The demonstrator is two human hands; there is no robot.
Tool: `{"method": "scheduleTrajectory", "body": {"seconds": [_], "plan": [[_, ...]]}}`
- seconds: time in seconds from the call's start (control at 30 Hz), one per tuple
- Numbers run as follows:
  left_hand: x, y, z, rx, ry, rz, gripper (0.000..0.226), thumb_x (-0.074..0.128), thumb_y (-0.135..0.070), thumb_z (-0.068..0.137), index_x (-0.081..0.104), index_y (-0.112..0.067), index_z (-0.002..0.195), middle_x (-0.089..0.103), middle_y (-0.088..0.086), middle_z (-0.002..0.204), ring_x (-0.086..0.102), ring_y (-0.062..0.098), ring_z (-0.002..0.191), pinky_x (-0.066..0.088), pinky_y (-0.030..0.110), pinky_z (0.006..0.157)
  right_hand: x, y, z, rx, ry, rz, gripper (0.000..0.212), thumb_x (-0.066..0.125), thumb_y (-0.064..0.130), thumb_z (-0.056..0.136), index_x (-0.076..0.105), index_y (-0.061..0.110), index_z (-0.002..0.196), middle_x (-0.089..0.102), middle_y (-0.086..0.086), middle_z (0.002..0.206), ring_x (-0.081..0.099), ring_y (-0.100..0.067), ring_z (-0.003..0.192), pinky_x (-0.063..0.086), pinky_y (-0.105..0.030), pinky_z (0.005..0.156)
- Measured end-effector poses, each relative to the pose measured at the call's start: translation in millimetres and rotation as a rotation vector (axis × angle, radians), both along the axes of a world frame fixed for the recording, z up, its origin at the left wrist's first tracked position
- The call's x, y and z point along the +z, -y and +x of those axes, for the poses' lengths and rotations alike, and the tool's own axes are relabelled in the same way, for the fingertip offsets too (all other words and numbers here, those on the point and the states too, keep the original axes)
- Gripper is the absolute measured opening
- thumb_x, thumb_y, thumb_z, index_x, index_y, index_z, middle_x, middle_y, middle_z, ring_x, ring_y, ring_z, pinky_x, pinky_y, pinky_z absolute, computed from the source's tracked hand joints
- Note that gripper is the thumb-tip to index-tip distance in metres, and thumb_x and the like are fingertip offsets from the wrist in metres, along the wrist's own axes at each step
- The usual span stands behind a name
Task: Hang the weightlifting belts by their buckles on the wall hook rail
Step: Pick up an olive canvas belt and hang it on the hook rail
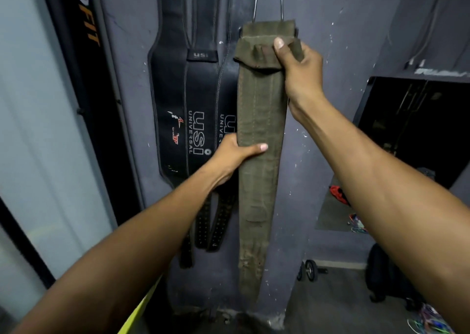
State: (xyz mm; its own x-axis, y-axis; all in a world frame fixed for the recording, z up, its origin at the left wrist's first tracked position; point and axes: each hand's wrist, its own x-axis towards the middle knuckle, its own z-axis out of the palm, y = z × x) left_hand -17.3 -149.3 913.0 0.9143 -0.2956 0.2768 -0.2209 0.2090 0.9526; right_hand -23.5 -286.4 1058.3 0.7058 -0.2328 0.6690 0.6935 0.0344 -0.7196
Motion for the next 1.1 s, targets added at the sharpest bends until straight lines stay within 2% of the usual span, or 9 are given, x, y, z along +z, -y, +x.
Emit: {"method": "scheduleTrajectory", "body": {"seconds": [0.1, 0.2, 0.33, 0.47, 0.57, 0.7, 0.9, 1.03, 1.1], "plan": [[42, -5, -6, -0.031, 0.059, -0.125, 0.014, 0.071, -0.001, 0.092, 0.072, -0.004, 0.105, 0.078, 0.012, 0.100, 0.075, 0.022, 0.091, 0.062, 0.037, 0.087, -12, -4, -8, -0.047, -0.012, -0.042, 0.007, 0.068, 0.012, 0.099, 0.073, 0.009, 0.097, 0.078, -0.005, 0.094, 0.072, -0.009, 0.083, 0.060, -0.028, 0.080], [77, -9, -11, -0.044, 0.107, -0.260, 0.028, 0.059, -0.001, 0.099, 0.060, 0.003, 0.127, 0.072, 0.015, 0.110, 0.072, 0.020, 0.096, 0.060, 0.034, 0.090, -25, -3, -15, -0.059, -0.051, -0.071, 0.017, 0.068, 0.014, 0.099, 0.074, 0.001, 0.107, 0.079, -0.015, 0.106, 0.072, -0.015, 0.090, 0.060, -0.033, 0.085], [97, -8, -23, -0.096, 0.089, -0.262, 0.043, 0.053, 0.001, 0.099, 0.048, 0.008, 0.142, 0.064, 0.023, 0.123, 0.064, 0.030, 0.112, 0.055, 0.040, 0.100, -37, 3, -21, -0.063, -0.100, -0.071, 0.020, 0.069, 0.018, 0.099, 0.075, 0.004, 0.112, 0.080, -0.010, 0.103, 0.074, -0.015, 0.091, 0.060, -0.036, 0.087], [95, 1, -35, -0.250, 0.038, -0.298, 0.041, 0.053, -0.015, 0.103, 0.053, 0.004, 0.140, 0.062, 0.028, 0.133, 0.063, 0.034, 0.119, 0.049, 0.048, 0.109, -39, 17, -31, -0.064, -0.110, -0.090, 0.012, 0.070, 0.021, 0.098, 0.077, 0.012, 0.103, 0.081, -0.008, 0.101, 0.075, -0.018, 0.093, 0.060, -0.045, 0.093], [95, 22, -35, -0.048, 0.098, -0.292, 0.029, 0.056, -0.015, 0.104, 0.062, 0.003, 0.127, 0.073, 0.019, 0.113, 0.071, 0.027, 0.103, 0.058, 0.044, 0.096, -44, 26, -37, -0.057, -0.123, -0.088, 0.013, 0.069, 0.023, 0.099, 0.077, 0.013, 0.104, 0.081, -0.007, 0.101, 0.076, -0.020, 0.095, 0.060, -0.046, 0.094], [96, 50, -42, 0.112, 0.157, -0.278, 0.030, 0.057, -0.012, 0.103, 0.060, 0.010, 0.124, 0.072, 0.024, 0.111, 0.072, 0.027, 0.094, 0.061, 0.037, 0.082, -57, 43, -49, -0.107, -0.163, -0.021, 0.031, 0.069, 0.041, 0.096, 0.071, 0.015, 0.113, 0.080, -0.004, 0.108, 0.076, -0.023, 0.105, 0.060, -0.048, 0.097], [134, 60, -56, 0.151, 0.252, -0.324, 0.020, 0.058, -0.012, 0.103, 0.061, -0.002, 0.120, 0.071, 0.018, 0.108, 0.070, 0.026, 0.095, 0.060, 0.048, 0.090, -200, 53, -94, 0.022, -0.348, -0.204, 0.026, 0.066, 0.028, 0.102, 0.068, 0.016, 0.124, 0.076, 0.005, 0.119, 0.071, -0.011, 0.115, 0.057, -0.029, 0.101], [148, 56, -65, 0.142, 0.280, -0.321, 0.022, 0.057, -0.013, 0.104, 0.061, -0.003, 0.122, 0.070, 0.019, 0.112, 0.070, 0.028, 0.098, 0.058, 0.055, 0.093, -317, 67, -132, 0.130, -0.667, -0.313, 0.037, 0.070, 0.045, 0.090, 0.077, 0.016, 0.114, 0.080, -0.001, 0.113, 0.075, -0.021, 0.111, 0.060, -0.043, 0.099], [139, 58, -68, 0.140, 0.257, -0.320, 0.021, 0.057, -0.014, 0.104, 0.062, -0.003, 0.122, 0.071, 0.017, 0.109, 0.070, 0.028, 0.097, 0.060, 0.053, 0.090, -330, 70, -140, 0.176, -0.692, -0.310, 0.022, 0.073, 0.036, 0.092, 0.077, 0.022, 0.107, 0.080, -0.004, 0.114, 0.076, -0.018, 0.107, 0.061, -0.039, 0.096]]}}
